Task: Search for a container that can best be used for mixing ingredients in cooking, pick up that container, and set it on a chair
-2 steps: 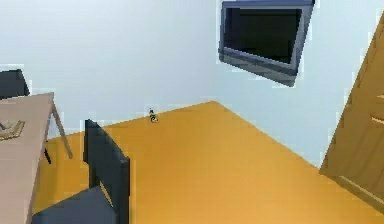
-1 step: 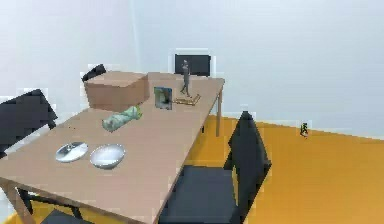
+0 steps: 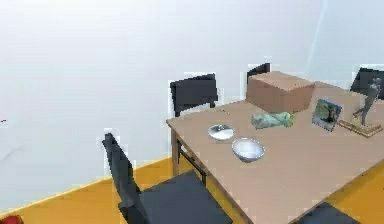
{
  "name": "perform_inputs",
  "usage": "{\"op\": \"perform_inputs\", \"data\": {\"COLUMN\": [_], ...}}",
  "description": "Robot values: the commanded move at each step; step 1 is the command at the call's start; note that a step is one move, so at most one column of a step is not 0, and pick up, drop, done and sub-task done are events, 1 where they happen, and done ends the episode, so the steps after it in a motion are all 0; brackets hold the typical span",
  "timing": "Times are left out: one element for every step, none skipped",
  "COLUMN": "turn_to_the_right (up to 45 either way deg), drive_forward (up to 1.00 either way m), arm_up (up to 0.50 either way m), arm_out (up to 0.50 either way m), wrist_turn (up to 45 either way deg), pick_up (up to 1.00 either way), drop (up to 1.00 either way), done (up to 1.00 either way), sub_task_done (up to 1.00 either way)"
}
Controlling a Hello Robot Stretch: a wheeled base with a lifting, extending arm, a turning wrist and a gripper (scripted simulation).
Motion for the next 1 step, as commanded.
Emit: {"op": "perform_inputs", "data": {"turn_to_the_right": [-45.0], "drive_forward": [0.00], "arm_up": [0.00], "arm_out": [0.00], "wrist_turn": [0.0], "pick_up": [0.00], "drop": [0.00], "done": [0.00], "sub_task_done": [0.00]}}
